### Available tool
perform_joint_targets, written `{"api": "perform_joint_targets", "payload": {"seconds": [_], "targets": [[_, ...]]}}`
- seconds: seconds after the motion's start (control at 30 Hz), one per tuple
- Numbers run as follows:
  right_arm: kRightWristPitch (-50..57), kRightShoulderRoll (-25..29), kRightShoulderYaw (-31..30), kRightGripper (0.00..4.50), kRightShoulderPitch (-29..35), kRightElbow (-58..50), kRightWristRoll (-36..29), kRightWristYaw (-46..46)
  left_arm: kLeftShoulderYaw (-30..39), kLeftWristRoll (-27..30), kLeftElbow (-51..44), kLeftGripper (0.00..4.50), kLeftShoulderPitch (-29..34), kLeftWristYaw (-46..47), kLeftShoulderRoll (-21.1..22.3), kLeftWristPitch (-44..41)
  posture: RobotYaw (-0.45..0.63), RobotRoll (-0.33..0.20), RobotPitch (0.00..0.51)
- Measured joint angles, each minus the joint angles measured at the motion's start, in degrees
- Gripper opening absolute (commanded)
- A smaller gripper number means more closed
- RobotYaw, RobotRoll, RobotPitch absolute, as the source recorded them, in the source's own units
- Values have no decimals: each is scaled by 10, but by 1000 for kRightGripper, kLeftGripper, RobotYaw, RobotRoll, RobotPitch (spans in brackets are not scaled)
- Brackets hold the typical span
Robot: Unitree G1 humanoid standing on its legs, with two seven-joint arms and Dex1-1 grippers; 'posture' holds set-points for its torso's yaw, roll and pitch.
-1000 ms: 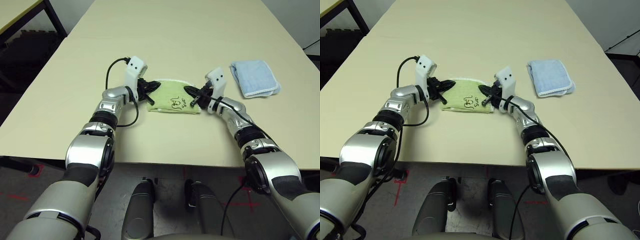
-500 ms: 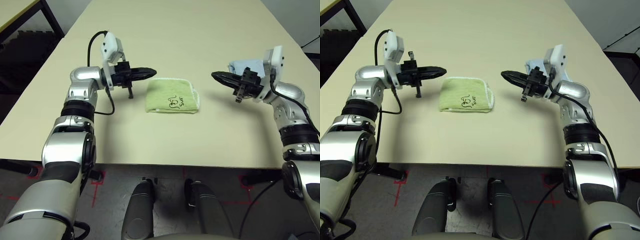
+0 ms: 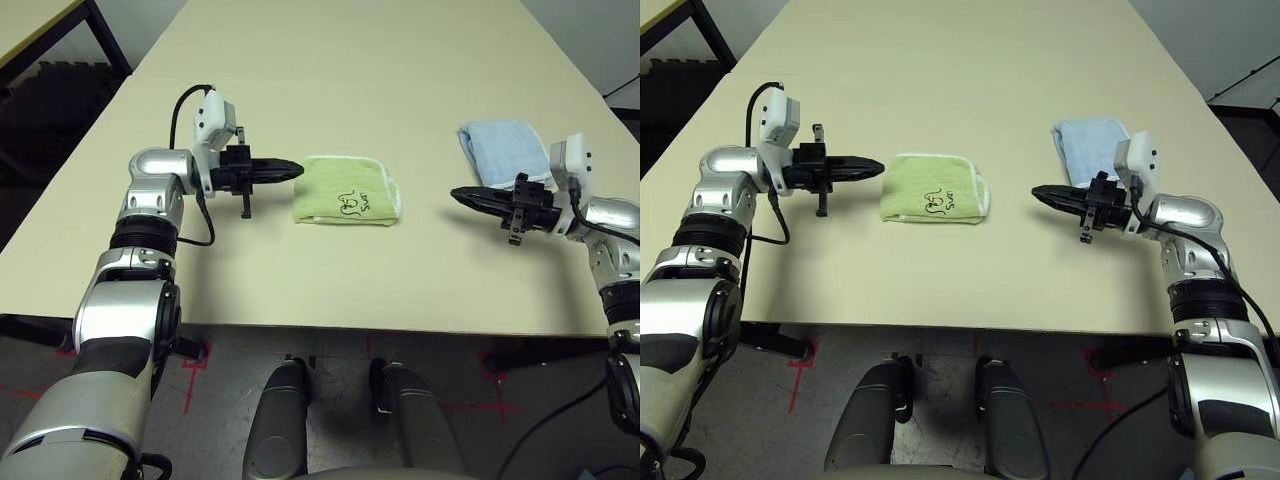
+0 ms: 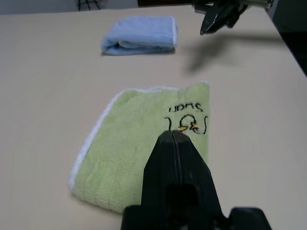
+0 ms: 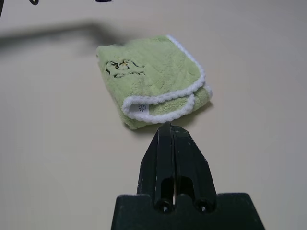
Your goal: Fold the towel and set it aside.
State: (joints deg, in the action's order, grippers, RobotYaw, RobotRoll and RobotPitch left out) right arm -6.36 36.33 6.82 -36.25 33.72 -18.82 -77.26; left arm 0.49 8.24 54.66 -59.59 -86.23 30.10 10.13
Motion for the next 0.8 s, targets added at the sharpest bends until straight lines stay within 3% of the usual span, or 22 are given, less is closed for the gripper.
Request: {"api": "perform_joint_targets", "payload": {"seconds": [0.1,0.17,0.33,0.37,0.6,0.7,0.8], "targets": [[15,0,0,1418,0,-14,-1,0,-10,-16,-1,1657,1,32,6,-26,60,0,167],[24,0,0,2176,0,-23,-2,0,-10,-15,-11,2433,1,54,9,-88,64,0,167],[43,0,0,4093,6,-44,-7,2,-32,-29,-94,4382,18,94,55,-317,73,0,170],[45,-1,0,4442,7,-45,-7,3,-33,-28,-97,4500,18,102,58,-361,73,0,171],[54,-5,0,4477,8,-56,-8,4,-6,10,-105,4500,-21,172,44,-657,71,0,175],[54,-6,0,4477,8,-58,-8,6,31,37,-63,4500,-56,215,12,-721,69,0,175],[54,-6,0,4477,10,-65,-8,9,60,55,-18,4500,-78,259,-26,-733,61,0,174]]}}
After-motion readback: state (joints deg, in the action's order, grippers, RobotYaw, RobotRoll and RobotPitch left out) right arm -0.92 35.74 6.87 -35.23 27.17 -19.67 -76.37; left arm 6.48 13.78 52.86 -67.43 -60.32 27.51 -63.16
